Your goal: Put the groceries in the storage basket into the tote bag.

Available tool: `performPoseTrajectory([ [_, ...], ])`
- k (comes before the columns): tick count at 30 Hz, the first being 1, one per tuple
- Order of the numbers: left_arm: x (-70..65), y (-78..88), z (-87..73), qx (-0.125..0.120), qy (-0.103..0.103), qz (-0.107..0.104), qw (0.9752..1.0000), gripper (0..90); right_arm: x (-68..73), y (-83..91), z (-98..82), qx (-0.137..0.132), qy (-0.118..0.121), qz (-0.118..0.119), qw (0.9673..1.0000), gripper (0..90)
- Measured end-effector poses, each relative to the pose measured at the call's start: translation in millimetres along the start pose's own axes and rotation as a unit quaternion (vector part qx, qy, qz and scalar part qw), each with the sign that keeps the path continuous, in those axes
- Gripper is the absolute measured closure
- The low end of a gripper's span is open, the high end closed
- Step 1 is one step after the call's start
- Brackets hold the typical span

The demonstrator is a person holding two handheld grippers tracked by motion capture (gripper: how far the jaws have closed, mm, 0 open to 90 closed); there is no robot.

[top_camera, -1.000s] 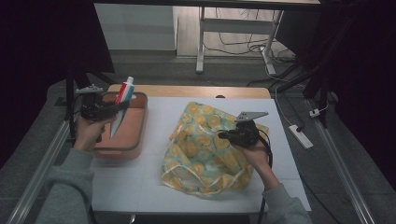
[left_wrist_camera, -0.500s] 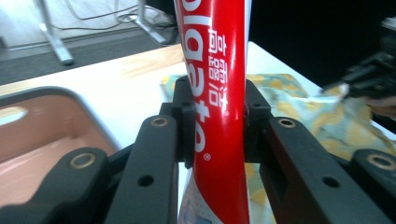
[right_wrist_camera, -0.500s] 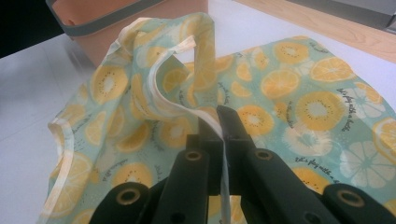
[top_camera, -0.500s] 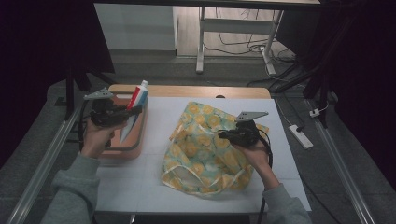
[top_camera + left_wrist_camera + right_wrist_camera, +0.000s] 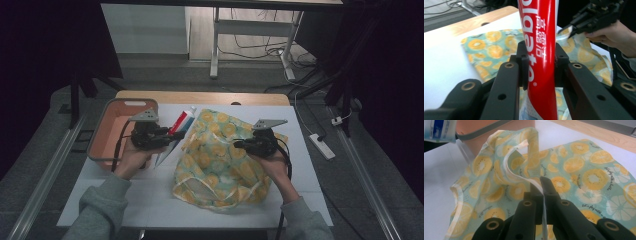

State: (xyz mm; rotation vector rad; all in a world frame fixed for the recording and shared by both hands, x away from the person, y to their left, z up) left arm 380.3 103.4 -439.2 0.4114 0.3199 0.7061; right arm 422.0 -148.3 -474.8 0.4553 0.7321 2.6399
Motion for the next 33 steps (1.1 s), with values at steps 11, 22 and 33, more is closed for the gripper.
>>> performPoseTrajectory([
  [11, -35.5, -24.6, -2.1, 0.026, -0.055, -0.039, 0.9974, 73.0, -2.1, 1.6, 0.5, -0.01, -0.013, 0.008, 0.9998, 89.6],
  [22, -61.2, -51.9, -14.0, 0.065, -0.103, -0.06, 0.9907, 73.1, -4.7, 4.8, 2.6, -0.022, -0.017, 0.003, 0.9996, 89.5],
  [33, -78.5, -65.9, -24.0, 0.111, -0.161, -0.074, 0.978, 73.1, -6.4, 10.9, 6.7, -0.05, -0.027, 0.002, 0.9984, 89.6],
])
Point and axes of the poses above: each handheld gripper's, and its own axes: y roughly backward along the jaws, z roughly out of its top, x roughly to its left, the point moved 7 cm from there along -y, roughly forward along the jaws, and after that the axes turned 9 degrees about z, right-handed, at the moved point
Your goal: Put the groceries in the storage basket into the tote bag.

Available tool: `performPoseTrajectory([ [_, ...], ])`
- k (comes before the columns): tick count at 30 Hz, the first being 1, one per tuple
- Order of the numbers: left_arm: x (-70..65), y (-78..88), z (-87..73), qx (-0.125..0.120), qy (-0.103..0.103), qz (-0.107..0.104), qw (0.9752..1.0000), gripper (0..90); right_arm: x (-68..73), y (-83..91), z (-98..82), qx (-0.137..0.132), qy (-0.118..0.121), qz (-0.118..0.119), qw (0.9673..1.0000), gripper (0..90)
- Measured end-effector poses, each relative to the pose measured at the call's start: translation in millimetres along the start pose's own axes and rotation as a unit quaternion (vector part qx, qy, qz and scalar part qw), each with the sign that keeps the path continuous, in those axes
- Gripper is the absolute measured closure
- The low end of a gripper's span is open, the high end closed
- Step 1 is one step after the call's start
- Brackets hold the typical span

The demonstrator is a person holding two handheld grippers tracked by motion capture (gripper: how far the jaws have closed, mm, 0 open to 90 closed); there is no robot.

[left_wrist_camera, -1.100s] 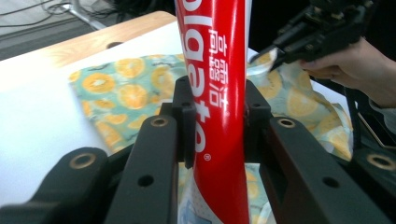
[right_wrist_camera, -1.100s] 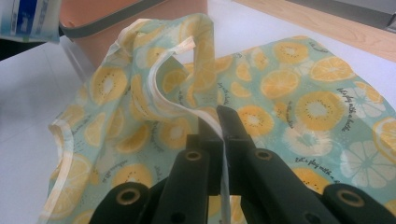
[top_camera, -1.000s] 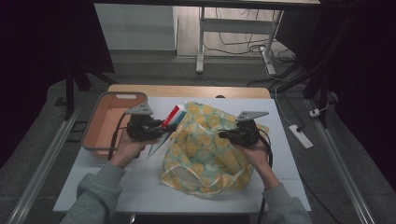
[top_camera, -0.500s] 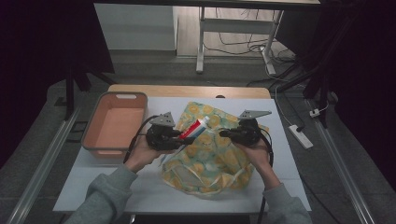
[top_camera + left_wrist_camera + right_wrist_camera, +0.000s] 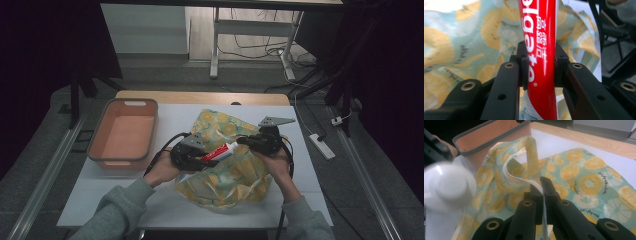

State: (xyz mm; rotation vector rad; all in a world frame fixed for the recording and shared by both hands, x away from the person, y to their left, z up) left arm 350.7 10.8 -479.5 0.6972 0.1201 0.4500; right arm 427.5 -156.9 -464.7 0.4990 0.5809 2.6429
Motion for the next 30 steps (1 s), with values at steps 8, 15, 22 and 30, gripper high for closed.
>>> performPoseTrajectory([
  [8, -9.0, -12.5, 3.2, 0.051, -0.054, 0.01, 0.9972, 73.0, 4.9, 1.7, 4.2, -0.014, -0.004, 0.011, 0.9998, 89.6],
  [15, -10.5, -30.6, 1.7, 0.092, -0.081, 0.025, 0.9921, 73.0, 13.8, 2.7, 10.6, -0.026, 0.003, 0.023, 0.9994, 89.6],
  [22, -19.1, -49.0, 16.3, 0.095, -0.123, 0.033, 0.9873, 72.9, 19.5, 1.8, 13.8, -0.038, 0.003, 0.029, 0.9989, 89.6],
  [30, -11.0, -64.6, 18.4, 0.093, -0.134, 0.036, 0.986, 72.6, 21.0, 6.2, 17.2, -0.053, -0.007, 0.037, 0.9979, 89.6],
])
Point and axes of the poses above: each handheld gripper's, and its own axes: y roughly backward along the jaws, z roughly out of its top, x roughly to its left, the point moved 7 cm from there along -y, roughly forward along the jaws, and after that the axes turned 9 degrees about z, right-handed, at the moved point
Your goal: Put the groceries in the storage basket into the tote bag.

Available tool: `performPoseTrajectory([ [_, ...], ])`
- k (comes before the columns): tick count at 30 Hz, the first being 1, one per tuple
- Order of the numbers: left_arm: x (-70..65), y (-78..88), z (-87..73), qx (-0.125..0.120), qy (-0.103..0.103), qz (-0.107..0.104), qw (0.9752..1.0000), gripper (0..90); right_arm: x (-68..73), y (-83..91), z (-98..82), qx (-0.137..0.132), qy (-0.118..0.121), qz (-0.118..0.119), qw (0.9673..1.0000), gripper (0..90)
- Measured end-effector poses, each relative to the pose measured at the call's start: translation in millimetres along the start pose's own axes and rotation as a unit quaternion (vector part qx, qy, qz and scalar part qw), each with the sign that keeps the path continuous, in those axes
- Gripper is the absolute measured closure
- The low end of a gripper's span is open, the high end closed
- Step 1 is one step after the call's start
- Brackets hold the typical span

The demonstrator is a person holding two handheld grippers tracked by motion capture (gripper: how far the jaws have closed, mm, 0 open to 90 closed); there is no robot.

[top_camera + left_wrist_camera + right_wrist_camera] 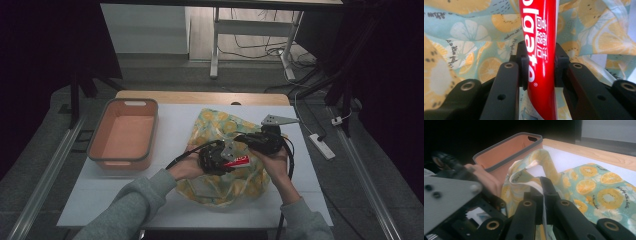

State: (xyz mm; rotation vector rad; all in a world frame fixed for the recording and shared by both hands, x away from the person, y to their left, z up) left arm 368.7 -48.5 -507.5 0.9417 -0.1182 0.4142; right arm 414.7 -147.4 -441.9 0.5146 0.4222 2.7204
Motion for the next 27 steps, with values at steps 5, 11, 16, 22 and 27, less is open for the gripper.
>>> performPoseTrajectory([
  [5, 2.4, -15.1, -9.2, 0.027, -0.005, -0.007, 0.9996, 72.4, 0.7, 0.1, 0.5, -0.001, 0.0, -0.001, 1.0, 89.6],
  [11, 0.2, -34.2, -20.9, 0.065, -0.009, -0.023, 0.9976, 72.1, 1.4, 1.3, 1.7, -0.008, -0.004, 0.003, 1.0, 89.6],
  [16, -4.4, -48.2, -21.5, 0.072, -0.007, -0.026, 0.997, 71.4, 1.9, -1.4, 0.4, -0.004, -0.004, 0.006, 1.0, 89.6],
  [22, 0.2, -43.8, -17.4, 0.054, 0.011, -0.01, 0.9984, 58.9, -1.2, -0.4, -1.3, -0.001, -0.006, 0.0, 1.0, 89.6],
  [27, 12.4, -4.8, -12.3, 0.007, 0.04, 0.028, 0.9988, 45.7, -3.8, 0.1, -3.2, 0.005, -0.004, -0.006, 1.0, 89.5],
])
Point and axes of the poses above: each handheld gripper's, and its own axes: y roughly backward along the jaws, z roughly out of its top, x roughly to its left, the point moved 7 cm from there along -y, roughly forward along the jaws, and after that the axes turned 9 degrees about z, right-handed, at the moved point
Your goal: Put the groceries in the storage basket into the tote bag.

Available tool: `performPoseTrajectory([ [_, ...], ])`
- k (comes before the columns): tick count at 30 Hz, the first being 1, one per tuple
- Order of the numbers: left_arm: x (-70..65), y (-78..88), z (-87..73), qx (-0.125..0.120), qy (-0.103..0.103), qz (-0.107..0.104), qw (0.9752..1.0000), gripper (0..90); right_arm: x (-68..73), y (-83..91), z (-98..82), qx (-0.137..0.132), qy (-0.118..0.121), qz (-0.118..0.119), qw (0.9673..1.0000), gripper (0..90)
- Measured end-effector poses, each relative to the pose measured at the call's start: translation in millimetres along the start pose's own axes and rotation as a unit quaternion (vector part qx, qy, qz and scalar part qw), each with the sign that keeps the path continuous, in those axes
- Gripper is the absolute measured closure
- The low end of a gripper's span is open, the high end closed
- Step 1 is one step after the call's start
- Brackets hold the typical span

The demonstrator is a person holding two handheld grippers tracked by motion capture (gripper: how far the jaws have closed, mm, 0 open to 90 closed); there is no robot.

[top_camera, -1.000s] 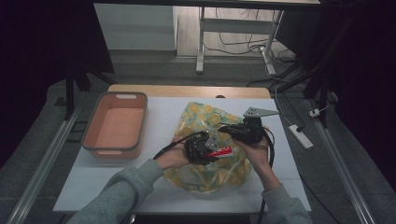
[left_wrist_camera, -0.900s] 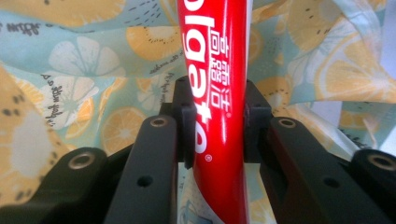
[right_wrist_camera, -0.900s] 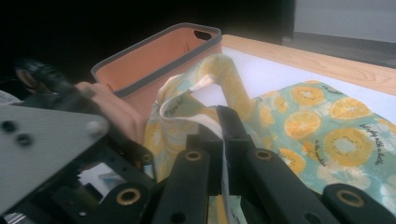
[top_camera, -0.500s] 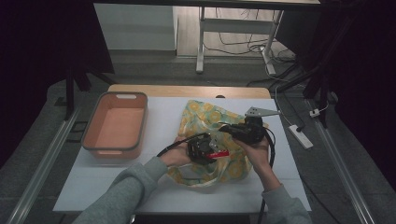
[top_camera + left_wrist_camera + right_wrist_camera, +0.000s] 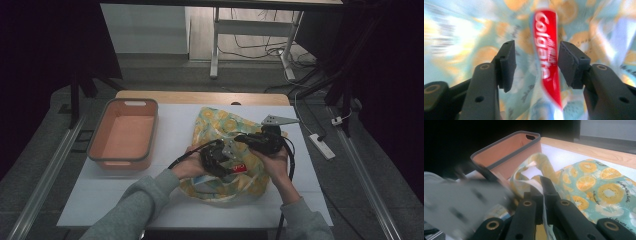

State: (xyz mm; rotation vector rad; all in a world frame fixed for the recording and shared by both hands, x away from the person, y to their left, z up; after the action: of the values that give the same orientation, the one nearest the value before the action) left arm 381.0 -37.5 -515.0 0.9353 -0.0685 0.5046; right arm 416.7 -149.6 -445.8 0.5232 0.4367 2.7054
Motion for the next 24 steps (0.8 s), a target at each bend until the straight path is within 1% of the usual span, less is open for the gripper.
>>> performPoseTrajectory([
  [1, 3.3, 9.0, -1.4, -0.009, 0.012, 0.006, 0.9999, 43.3, -0.5, 0.1, -0.5, 0.002, 0.002, -0.002, 1.0, 89.5],
  [2, 6.7, 17.3, -4.1, -0.014, 0.027, 0.012, 0.9995, 43.3, -1.1, 0.2, -1.1, 0.005, 0.003, -0.006, 1.0, 89.5],
  [5, 14.4, 40.0, -17.4, -0.029, 0.066, 0.029, 0.9969, 40.2, -3.9, 0.3, -3.4, 0.009, 0.004, -0.01, 0.9999, 89.5],
  [7, 17.8, 51.6, -30.3, -0.026, 0.095, 0.046, 0.9941, 38.5, -5.1, -0.1, -5.6, 0.013, 0.002, -0.011, 0.9998, 89.4],
  [8, 18.9, 56.5, -37.3, -0.025, 0.104, 0.055, 0.9927, 37.8, -5.4, -0.3, -6.6, 0.015, 0.003, -0.011, 0.9998, 89.3],
  [11, 22.1, 69.2, -58.5, -0.019, 0.127, 0.075, 0.9889, 36.6, -4.6, 0.2, -9.7, 0.022, 0.005, -0.01, 0.9997, 89.2],
  [13, 25.1, 76.7, -71.1, -0.021, 0.143, 0.085, 0.9858, 35.9, -3.6, 0.8, -11.6, 0.026, 0.008, -0.009, 0.9996, 89.2],
  [17, 31.8, 89.7, -90.3, -0.041, 0.188, 0.089, 0.9773, 35.6, -1.0, 3.4, -14.4, 0.03, 0.011, -0.01, 0.9994, 89.2],
  [19, 33.9, 94.0, -97.8, -0.052, 0.206, 0.083, 0.9736, 35.7, 1.5, 4.4, -17.0, 0.031, 0.014, -0.01, 0.9994, 89.2],
  [20, 34.4, 95.0, -101.1, -0.048, 0.21, 0.08, 0.9734, 36.1, 2.6, 5.2, -19.1, 0.034, 0.016, -0.009, 0.9993, 89.2],
  [21, 35.4, 96.5, -104.5, -0.045, 0.21, 0.083, 0.9731, 35.3, 3.9, 6.1, -21.5, 0.036, 0.018, -0.01, 0.9991, 89.2],
  [22, 36.2, 98.4, -107.6, -0.046, 0.213, 0.086, 0.9721, 35.5, 5.0, 6.8, -24.0, 0.037, 0.02, -0.01, 0.9991, 89.2],
  [24, 36.5, 102.0, -113.5, -0.044, 0.218, 0.082, 0.9714, 35.8, 6.6, 9.5, -28.3, 0.043, 0.021, -0.012, 0.9988, 89.1],
])
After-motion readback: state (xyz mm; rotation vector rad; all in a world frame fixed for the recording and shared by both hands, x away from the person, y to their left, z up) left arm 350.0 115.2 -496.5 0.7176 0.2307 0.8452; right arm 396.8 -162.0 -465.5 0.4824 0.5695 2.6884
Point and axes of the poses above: each handheld gripper's, and its own axes: y roughly backward along the jaws, z roughly out of its top, x roughly to its left, the point moved 7 cm from there along -y, roughly forward along the jaws, and after that the axes turned 9 degrees about z, right-handed, at the moved point
